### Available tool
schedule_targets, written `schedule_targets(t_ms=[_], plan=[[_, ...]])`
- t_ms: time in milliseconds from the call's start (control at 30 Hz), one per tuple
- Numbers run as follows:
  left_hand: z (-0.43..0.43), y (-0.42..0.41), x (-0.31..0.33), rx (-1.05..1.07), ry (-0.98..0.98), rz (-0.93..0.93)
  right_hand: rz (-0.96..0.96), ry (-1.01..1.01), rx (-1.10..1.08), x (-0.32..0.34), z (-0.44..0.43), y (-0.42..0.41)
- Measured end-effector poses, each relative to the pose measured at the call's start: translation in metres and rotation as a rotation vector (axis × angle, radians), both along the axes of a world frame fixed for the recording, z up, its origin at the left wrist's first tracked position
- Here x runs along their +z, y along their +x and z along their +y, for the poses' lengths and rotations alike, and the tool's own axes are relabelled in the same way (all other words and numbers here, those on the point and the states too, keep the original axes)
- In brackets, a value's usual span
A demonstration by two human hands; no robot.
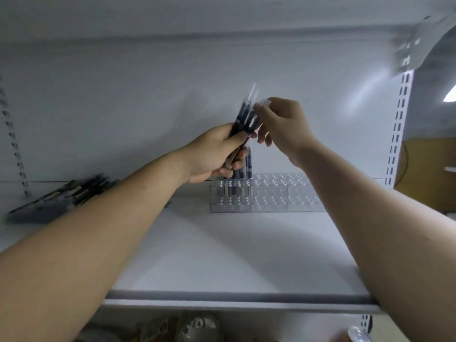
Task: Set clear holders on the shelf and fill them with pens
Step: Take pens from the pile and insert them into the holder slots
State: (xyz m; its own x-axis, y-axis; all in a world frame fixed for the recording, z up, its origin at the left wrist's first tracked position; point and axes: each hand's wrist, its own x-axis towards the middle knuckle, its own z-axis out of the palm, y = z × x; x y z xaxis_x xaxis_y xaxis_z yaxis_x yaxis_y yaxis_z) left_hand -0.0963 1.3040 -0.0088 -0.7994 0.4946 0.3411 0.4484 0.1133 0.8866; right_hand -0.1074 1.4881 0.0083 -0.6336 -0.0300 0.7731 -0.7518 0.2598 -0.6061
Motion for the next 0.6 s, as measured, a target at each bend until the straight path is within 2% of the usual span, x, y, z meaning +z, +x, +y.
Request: schedule_targets(t_ms=[133, 200, 267, 367, 600], plan=[[-0.003, -0.002, -0.005, 0.020, 0.037, -0.029, -0.229, 0.052, 0.104, 0.013, 0.000, 0.001], [-0.005, -0.004, -0.005, 0.059, 0.043, -0.023, -0.279, 0.080, 0.140, 0.021, 0.001, 0.003], [-0.005, -0.005, -0.006, 0.063, 0.059, -0.020, -0.283, 0.046, 0.195, 0.021, 0.003, 0.004], [-0.004, -0.008, -0.009, -0.005, 0.139, -0.060, -0.293, -0.118, 0.328, 0.002, 0.009, 0.002], [0.001, -0.006, -0.019, 0.002, 0.089, 0.017, -0.258, -0.246, 0.253, -0.017, 0.018, 0.007]])
